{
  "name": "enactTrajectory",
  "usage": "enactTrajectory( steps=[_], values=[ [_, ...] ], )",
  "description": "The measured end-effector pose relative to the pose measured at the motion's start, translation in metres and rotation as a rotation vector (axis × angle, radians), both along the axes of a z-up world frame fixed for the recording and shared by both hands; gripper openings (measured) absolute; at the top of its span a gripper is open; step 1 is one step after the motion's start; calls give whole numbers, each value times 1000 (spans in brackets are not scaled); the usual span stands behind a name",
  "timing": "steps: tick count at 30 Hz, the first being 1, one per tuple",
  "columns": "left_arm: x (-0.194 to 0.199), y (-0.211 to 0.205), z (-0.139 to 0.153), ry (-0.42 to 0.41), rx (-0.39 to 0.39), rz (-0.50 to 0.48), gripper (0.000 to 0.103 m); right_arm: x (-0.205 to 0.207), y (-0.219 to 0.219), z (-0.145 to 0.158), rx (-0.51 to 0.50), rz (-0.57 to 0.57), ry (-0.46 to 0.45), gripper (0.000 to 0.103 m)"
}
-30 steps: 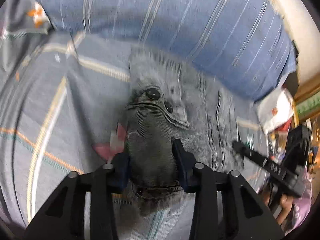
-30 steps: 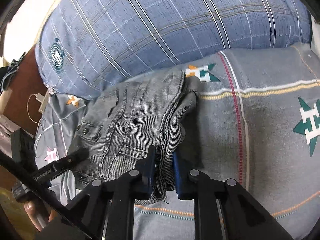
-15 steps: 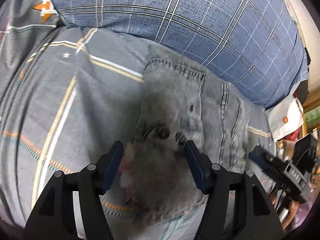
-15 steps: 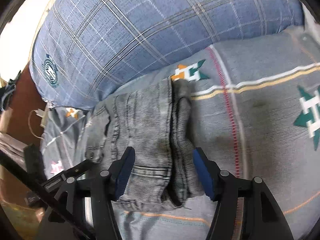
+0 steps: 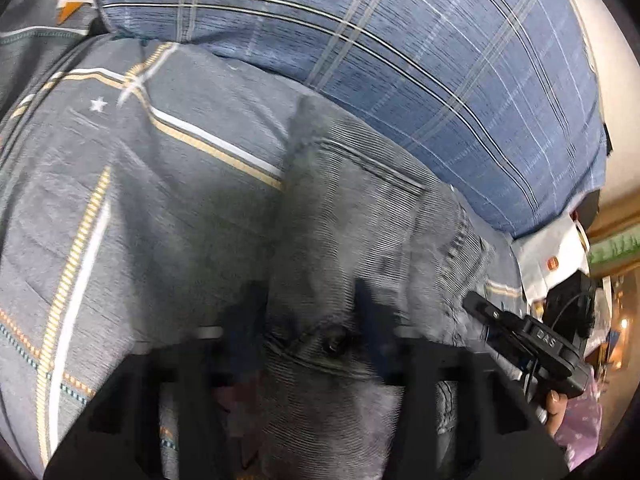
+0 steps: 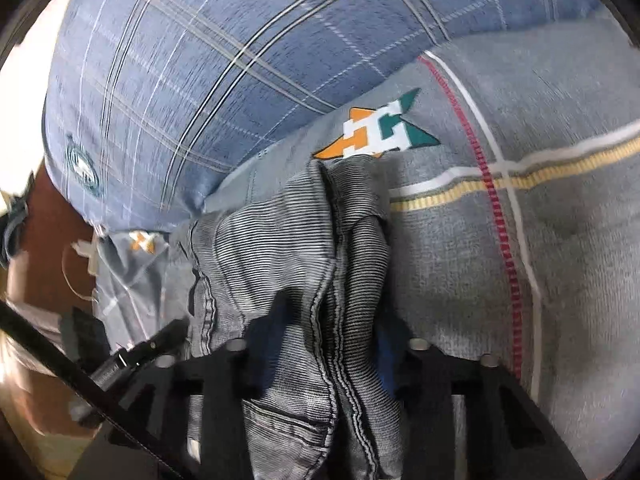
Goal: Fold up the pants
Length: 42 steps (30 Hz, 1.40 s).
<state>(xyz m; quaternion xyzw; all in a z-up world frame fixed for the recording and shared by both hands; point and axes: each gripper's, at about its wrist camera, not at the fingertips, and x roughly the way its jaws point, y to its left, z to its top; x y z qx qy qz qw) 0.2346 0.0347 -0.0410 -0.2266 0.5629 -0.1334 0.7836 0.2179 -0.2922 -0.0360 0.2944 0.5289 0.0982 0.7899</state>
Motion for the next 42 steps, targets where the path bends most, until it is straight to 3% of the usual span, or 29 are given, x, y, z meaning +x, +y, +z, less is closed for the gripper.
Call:
enactTrajectory(
  steps=[2,5,9,11,13,15,18,19,20,21,26,29,30,32,34,36,37,42],
  values=[
    [-5,-3,10,-34,8,-8,23,-5,8,10,-39,11,-30,15],
    [-14,-3,28,-52,-10,1,19,-13,14,22,-52,23,-65,12],
    [-31,-1,47,-65,-11,-4,19,-25,16,38,-30,48,-97,12],
    [-30,-2,43,-24,2,-15,22,-24,15,33,-20,56,-63,12],
    [-25,-1,28,38,23,-18,29,-18,11,17,-21,43,-14,18],
    [-17,7,15,37,61,28,39,-12,6,1,-17,18,39,36],
    [-9,14,20,-19,78,67,41,-14,2,14,-4,-15,-20,47],
    [-7,16,23,-39,76,77,47,-14,1,21,-7,-9,-46,53],
    [-4,17,26,-52,68,85,60,-14,0,26,-1,-11,-72,65],
    [0,16,27,-60,55,85,65,-13,-1,29,11,-16,-89,69],
    [12,15,17,-77,-32,68,67,-1,-7,22,32,-19,-79,68],
    [20,13,6,-21,-127,20,67,1,-9,18,48,-17,-88,63],
    [18,14,5,-24,-103,27,64,3,-8,15,51,-12,-85,56],
    [15,12,6,-36,-56,36,40,5,-9,9,52,-16,-71,50],
    [12,11,6,-41,-41,39,29,6,-8,3,54,-14,-59,41],
    [9,10,10,-51,-49,37,21,4,-4,5,16,-11,-63,22],
    [7,10,12,-59,-53,34,17,3,-2,8,4,-2,-73,21],
    [-6,8,38,-139,-57,0,15,-9,8,36,-24,29,-160,15]
  ],
)
